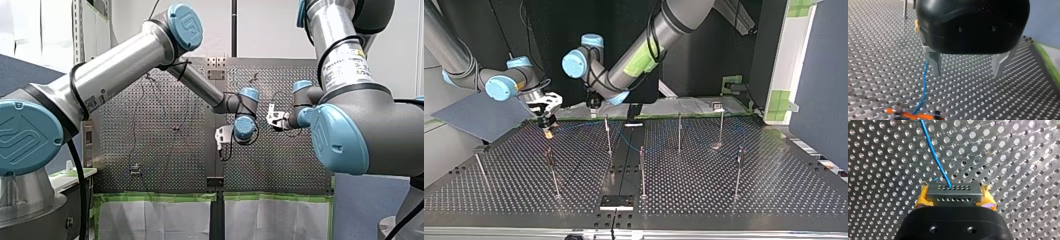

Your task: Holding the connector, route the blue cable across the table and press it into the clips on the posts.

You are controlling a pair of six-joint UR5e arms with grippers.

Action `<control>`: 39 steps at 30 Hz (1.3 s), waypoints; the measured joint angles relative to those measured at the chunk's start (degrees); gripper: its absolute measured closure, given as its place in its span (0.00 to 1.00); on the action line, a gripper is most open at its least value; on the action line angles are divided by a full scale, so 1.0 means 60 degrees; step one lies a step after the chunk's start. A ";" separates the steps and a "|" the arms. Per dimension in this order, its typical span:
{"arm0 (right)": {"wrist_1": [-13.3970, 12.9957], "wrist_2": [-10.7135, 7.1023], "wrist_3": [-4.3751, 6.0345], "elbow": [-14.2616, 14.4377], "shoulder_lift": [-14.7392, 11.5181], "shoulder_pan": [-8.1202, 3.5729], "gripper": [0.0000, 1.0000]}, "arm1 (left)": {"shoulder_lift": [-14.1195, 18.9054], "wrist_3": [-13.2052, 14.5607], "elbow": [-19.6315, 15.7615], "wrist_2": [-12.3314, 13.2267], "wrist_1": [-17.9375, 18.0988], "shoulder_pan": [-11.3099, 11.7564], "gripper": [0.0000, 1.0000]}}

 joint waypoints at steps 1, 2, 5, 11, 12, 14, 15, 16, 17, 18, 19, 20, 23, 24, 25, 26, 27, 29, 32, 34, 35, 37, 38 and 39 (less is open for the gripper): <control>0.0000 0.0000 0.0003 0.0000 0.0000 -0.0001 1.00 | -0.0010 -0.0008 0.0088 -0.0030 0.0007 -0.0005 0.00; -0.0001 0.0000 0.0007 0.0000 0.0000 -0.0001 1.00 | -0.0018 -0.0016 0.0206 -0.0060 0.0013 -0.0014 0.00; 0.0000 0.0000 0.0010 0.0000 0.0000 -0.0001 1.00 | -0.0024 -0.0042 0.0496 -0.0110 0.0036 -0.0050 0.00; 0.0001 -0.0001 0.0007 0.0001 0.0000 0.0002 1.00 | -0.0157 -0.0011 0.0815 -0.0313 0.0113 -0.0027 0.00; 0.0000 0.0000 0.0007 0.0001 0.0000 0.0001 1.00 | -0.0216 0.0000 0.0848 -0.0322 0.0098 -0.0009 0.00; 0.0000 0.0000 0.0007 0.0001 -0.0001 0.0002 1.00 | -0.0377 0.0009 0.0960 -0.0339 0.0058 0.0027 0.00; 0.0000 0.0000 0.0008 0.0001 0.0000 0.0001 1.00 | -0.0457 0.0007 0.1026 -0.0353 0.0045 0.0044 0.00; -0.0001 0.0000 0.0009 0.0001 0.0000 0.0001 1.00 | -0.0531 0.0006 0.1101 -0.0370 0.0037 0.0064 0.00; -0.0001 0.0000 0.0009 0.0002 -0.0001 0.0001 1.00 | -0.0610 0.0004 0.1216 -0.0399 0.0030 0.0094 0.00; -0.0001 -0.0001 0.0007 0.0001 -0.0001 0.0001 1.00 | -0.0649 0.0003 0.1307 -0.0417 0.0026 0.0119 0.00; -0.0001 0.0000 0.0006 0.0001 -0.0001 0.0001 1.00 | -0.0678 0.0002 0.1399 -0.0433 0.0018 0.0143 0.00; -0.0001 0.0000 0.0007 0.0002 -0.0001 0.0002 1.00 | -0.0703 0.0001 0.1529 -0.0447 -0.0002 0.0170 0.00; -0.0001 0.0000 0.0009 0.0001 -0.0001 0.0002 1.00 | -0.0727 0.0000 0.1843 -0.0463 -0.0086 0.0206 0.00; -0.0001 -0.0001 0.0009 0.0001 -0.0001 0.0002 1.00 | -0.0731 -0.0001 0.1923 -0.0463 -0.0103 0.0212 0.00; -0.0002 -0.0001 0.0008 0.0001 -0.0001 0.0002 1.00 | -0.0736 -0.0003 0.1983 -0.0462 -0.0118 0.0215 0.00; -0.0001 0.0000 0.0009 0.0001 -0.0001 0.0002 1.00 | -0.0744 -0.0008 0.2040 -0.0462 -0.0133 0.0217 0.00; -0.0001 0.0000 0.0009 0.0002 -0.0001 0.0002 1.00 | -0.0759 -0.0013 0.2070 -0.0463 -0.0150 0.0217 0.00; -0.0001 -0.0001 0.0011 0.0001 0.0000 0.0002 1.00 | -0.0824 -0.0026 0.2111 -0.0457 -0.0202 0.0213 0.00; -0.0002 0.0000 0.0011 -0.0003 -0.0001 0.0002 1.00 | -0.0972 -0.0068 0.2143 -0.0446 -0.0253 0.0195 0.00; 0.0002 0.0000 0.0008 -0.0008 -0.0001 0.0002 1.00 | -0.1059 -0.0105 0.2159 -0.0446 -0.0270 0.0187 0.00; 0.0005 -0.0001 0.0005 -0.0011 -0.0001 0.0000 1.00 | -0.1098 -0.0128 0.2167 -0.0451 -0.0272 0.0188 0.00; 0.0007 0.0000 0.0002 -0.0011 -0.0001 0.0000 1.00 | -0.1130 -0.0158 0.2177 -0.0460 -0.0274 0.0198 0.00; 0.0007 0.0000 0.0001 -0.0011 -0.0001 0.0000 1.00 | -0.1142 -0.0170 0.2182 -0.0468 -0.0277 0.0208 0.00; 0.0005 0.0000 0.0001 -0.0011 -0.0001 0.0000 1.00 | -0.1147 -0.0177 0.2185 -0.0474 -0.0279 0.0218 0.00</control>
